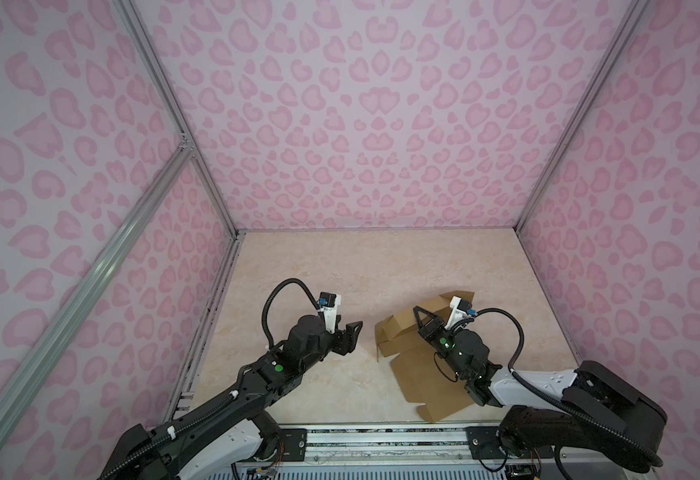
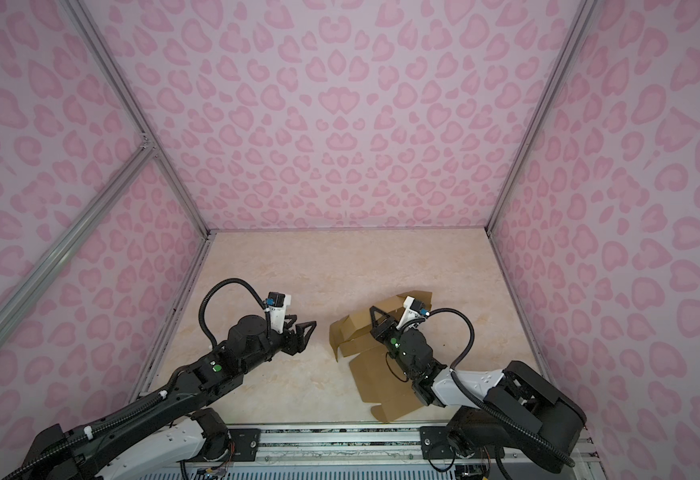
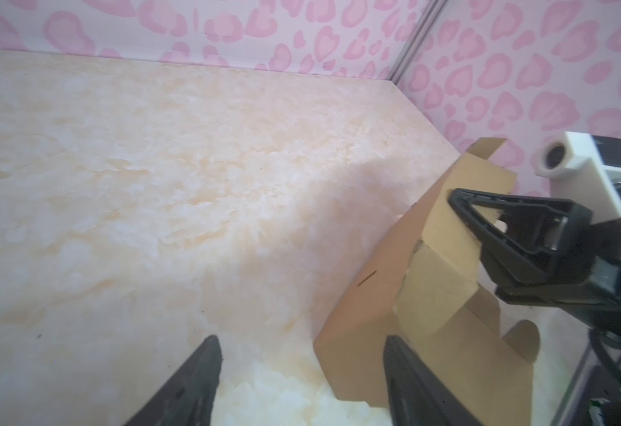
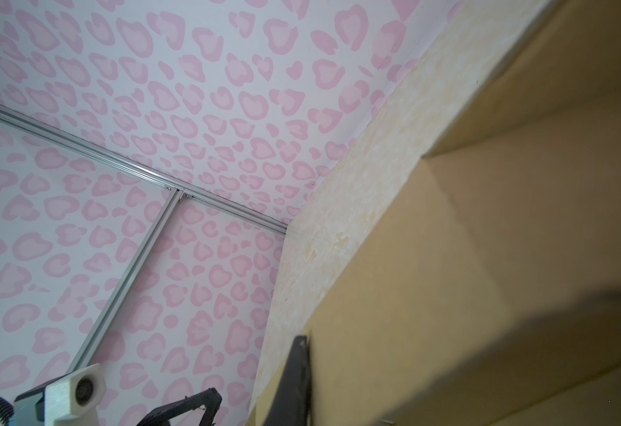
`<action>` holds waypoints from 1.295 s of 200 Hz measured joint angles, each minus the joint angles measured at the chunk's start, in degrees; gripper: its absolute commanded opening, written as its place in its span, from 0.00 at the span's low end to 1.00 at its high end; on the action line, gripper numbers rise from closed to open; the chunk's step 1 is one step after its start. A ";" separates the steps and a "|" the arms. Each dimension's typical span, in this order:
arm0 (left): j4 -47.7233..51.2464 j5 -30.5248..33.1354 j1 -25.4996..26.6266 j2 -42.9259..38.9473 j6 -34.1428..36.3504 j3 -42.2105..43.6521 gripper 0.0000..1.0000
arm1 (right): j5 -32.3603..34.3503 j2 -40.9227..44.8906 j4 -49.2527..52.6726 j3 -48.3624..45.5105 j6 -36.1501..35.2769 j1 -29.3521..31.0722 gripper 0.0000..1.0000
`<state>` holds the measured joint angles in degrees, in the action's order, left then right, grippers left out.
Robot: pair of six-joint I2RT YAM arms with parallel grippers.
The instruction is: Fold the paper box
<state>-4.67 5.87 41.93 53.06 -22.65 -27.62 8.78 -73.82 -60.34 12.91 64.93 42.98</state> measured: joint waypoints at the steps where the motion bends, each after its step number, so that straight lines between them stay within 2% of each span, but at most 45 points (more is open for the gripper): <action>1: 0.09 0.13 -0.02 0.07 0.00 0.00 0.72 | 0.00 0.04 0.00 0.00 0.00 0.00 0.07; 41: 1.77 2.93 -0.24 8.41 -0.85 0.15 0.72 | -0.04 0.33 0.48 0.02 0.00 -0.22 0.07; 95: -1.49 2.23 0.57 18.47 -1.22 -1.64 0.71 | -0.24 -0.02 0.59 0.17 0.00 -0.17 0.07; 196: -13.66 -2.51 2.47 27.43 0.87 -1.29 0.70 | -0.46 -0.02 0.35 0.15 0.00 -0.13 0.07; 259: -19.32 -3.82 3.91 28.02 1.73 0.39 0.70 | -0.70 -0.98 -1.29 -0.63 0.04 -0.22 0.07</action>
<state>-23.99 2.04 45.84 81.08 -20.93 -27.22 8.08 -74.81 -61.63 12.27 64.97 42.76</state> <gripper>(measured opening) 0.703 0.070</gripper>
